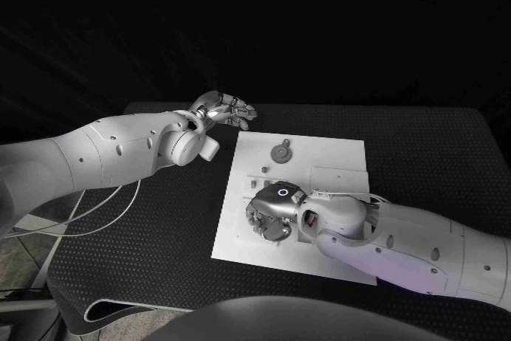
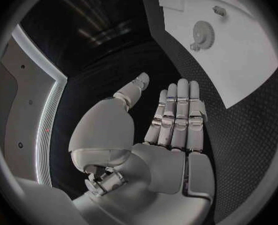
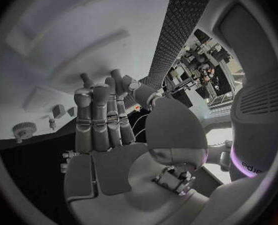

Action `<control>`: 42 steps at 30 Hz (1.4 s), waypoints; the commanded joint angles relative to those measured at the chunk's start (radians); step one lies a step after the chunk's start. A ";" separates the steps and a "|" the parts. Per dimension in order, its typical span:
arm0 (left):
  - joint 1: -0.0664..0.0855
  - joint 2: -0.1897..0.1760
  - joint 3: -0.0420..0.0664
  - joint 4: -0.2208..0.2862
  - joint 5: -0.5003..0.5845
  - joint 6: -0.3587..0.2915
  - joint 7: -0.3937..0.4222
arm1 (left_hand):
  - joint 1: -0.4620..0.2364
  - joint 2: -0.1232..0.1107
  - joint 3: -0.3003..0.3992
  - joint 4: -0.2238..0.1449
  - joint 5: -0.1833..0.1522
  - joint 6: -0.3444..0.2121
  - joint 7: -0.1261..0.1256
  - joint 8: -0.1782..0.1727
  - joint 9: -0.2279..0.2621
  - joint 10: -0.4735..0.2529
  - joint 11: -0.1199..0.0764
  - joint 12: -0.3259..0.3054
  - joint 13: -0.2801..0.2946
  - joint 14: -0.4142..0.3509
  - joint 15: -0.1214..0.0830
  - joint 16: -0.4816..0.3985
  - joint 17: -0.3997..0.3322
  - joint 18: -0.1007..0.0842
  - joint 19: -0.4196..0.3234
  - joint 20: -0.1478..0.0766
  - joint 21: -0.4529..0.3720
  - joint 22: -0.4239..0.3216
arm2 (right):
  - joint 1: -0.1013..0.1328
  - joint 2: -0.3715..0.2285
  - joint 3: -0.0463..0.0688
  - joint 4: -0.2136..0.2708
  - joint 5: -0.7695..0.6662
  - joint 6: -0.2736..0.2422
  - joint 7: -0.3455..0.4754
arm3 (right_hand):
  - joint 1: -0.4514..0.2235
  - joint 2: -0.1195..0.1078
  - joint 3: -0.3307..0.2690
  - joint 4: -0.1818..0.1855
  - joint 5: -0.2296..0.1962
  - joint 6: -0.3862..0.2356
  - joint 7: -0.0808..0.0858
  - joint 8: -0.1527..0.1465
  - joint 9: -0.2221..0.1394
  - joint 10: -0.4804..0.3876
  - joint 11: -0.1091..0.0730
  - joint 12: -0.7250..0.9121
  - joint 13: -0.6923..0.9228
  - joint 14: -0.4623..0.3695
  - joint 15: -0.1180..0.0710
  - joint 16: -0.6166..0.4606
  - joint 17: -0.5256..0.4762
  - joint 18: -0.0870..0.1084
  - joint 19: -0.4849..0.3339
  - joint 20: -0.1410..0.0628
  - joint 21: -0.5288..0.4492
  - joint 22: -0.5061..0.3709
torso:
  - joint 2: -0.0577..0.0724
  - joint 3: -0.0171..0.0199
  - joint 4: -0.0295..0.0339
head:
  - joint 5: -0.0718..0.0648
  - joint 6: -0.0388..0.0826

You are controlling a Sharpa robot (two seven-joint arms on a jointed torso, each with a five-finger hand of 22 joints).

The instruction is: Assemble the parts on the task board

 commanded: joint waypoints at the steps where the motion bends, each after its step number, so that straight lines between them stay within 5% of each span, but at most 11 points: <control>1: 0.001 0.001 0.000 0.001 -0.003 0.014 0.008 | -0.003 0.006 -0.003 0.001 0.003 -0.002 0.004 0.007 -0.001 0.002 0.005 -0.001 -0.002 0.007 -0.001 -0.004 0.002 0.001 0.004 0.004 0.007 -0.002 | -0.005 -0.002 -0.005 -0.002 0.022 0.013 0.017 | -0.012 -0.033 -0.011 0.001 0.003 -0.008 0.005 -0.009 0.041 -0.007 0.001 -0.005 -0.002 -0.001 -0.001 0.004 0.000 0.086 -0.004 -0.007 0.005 0.019 | 0.000 0.0003 -0.0001 | -0.001 0.000; 28: 0.001 -0.001 0.000 0.002 -0.003 0.017 0.006 | -0.004 0.006 -0.004 0.003 0.003 -0.003 0.004 0.007 -0.002 0.001 0.005 -0.001 -0.003 0.006 0.000 -0.007 0.005 0.001 0.003 0.005 0.006 -0.004 | -0.005 -0.010 -0.006 -0.005 0.050 -0.057 0.011 | -0.004 -0.114 -0.036 0.000 0.003 -0.126 0.056 -0.082 0.005 -0.075 0.028 -0.051 0.006 -0.033 0.024 0.009 -0.006 0.086 -0.028 0.001 -0.005 0.013 | 0.000 -0.0003 0.0003 | -0.004 0.001; 42: 0.001 -0.006 0.000 0.003 -0.003 0.016 0.006 | -0.003 0.006 -0.004 0.002 0.003 -0.003 0.004 0.006 -0.002 0.001 0.005 -0.001 -0.003 0.006 0.000 -0.008 0.006 0.001 0.003 0.005 0.006 -0.004 | 0.009 -0.073 -0.002 0.057 0.064 -0.091 0.023 | -0.007 -0.145 -0.044 0.001 0.003 -0.151 0.057 -0.092 -0.002 -0.092 0.035 -0.060 0.009 -0.043 0.031 0.011 -0.008 0.086 -0.034 0.007 -0.008 0.012 | 0.000 0.0005 -0.0005 | -0.004 0.000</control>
